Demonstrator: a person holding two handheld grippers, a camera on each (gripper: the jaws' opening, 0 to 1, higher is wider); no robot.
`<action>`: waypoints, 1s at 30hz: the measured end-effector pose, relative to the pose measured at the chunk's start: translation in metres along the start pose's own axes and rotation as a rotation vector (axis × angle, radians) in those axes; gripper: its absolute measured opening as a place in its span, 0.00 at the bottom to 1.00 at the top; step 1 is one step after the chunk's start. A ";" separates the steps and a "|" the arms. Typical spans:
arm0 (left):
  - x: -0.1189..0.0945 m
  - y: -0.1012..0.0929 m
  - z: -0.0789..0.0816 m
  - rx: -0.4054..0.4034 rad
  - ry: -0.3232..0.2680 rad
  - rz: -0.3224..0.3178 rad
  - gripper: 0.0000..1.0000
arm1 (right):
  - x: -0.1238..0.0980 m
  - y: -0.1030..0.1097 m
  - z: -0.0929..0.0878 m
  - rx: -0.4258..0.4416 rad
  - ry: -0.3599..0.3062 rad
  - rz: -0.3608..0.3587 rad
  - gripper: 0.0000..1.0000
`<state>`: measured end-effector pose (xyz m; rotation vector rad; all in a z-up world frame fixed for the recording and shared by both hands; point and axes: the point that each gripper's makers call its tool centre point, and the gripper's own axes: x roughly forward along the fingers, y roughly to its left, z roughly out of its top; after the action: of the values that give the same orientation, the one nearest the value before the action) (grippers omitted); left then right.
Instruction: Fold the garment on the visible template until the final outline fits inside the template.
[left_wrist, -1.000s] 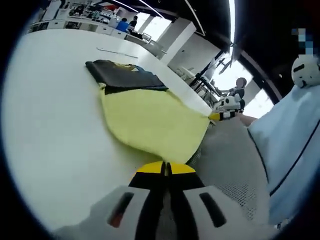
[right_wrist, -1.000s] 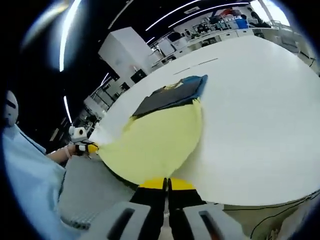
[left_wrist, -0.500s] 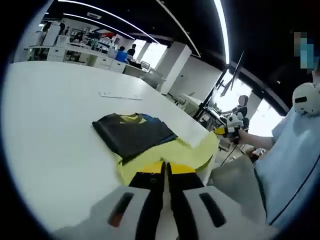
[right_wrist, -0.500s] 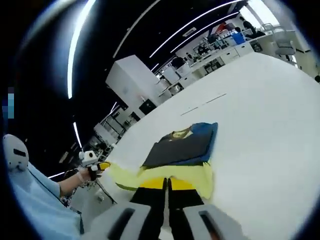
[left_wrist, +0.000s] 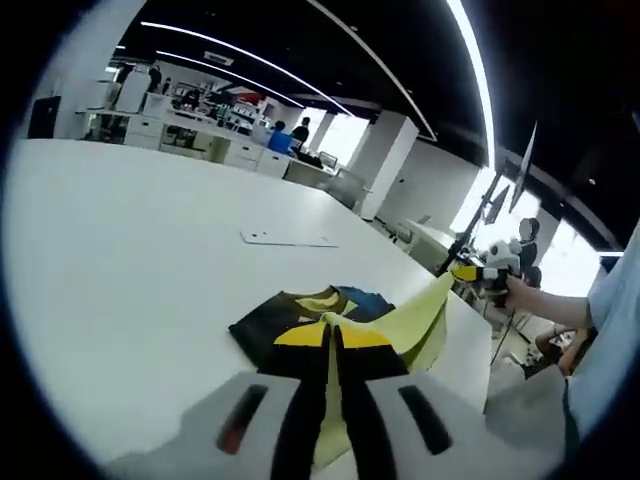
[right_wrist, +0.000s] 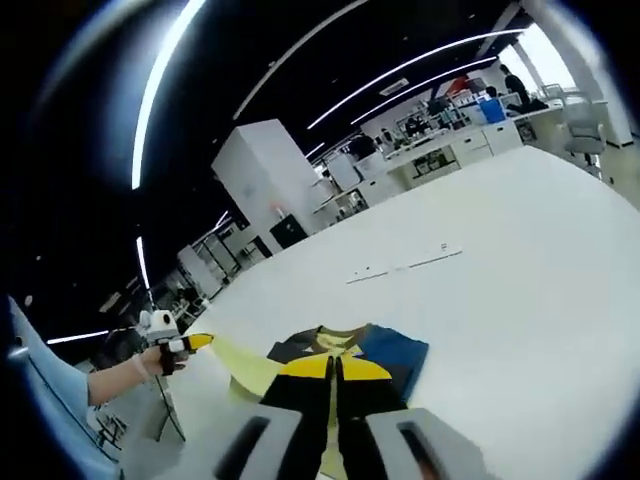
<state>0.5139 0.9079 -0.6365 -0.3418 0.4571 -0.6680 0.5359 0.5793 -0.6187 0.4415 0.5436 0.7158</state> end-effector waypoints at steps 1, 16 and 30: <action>0.002 0.005 0.003 -0.009 -0.008 0.014 0.00 | 0.004 -0.009 0.007 -0.001 -0.002 -0.003 0.00; 0.038 0.053 0.017 -0.075 -0.042 0.125 0.00 | 0.048 -0.071 0.010 0.004 0.035 -0.094 0.00; 0.056 0.086 -0.019 -0.140 0.010 0.243 0.00 | 0.078 -0.096 -0.022 0.052 0.096 -0.166 0.00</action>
<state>0.5874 0.9318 -0.7069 -0.4076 0.5467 -0.4024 0.6190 0.5745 -0.7123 0.4064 0.6828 0.5664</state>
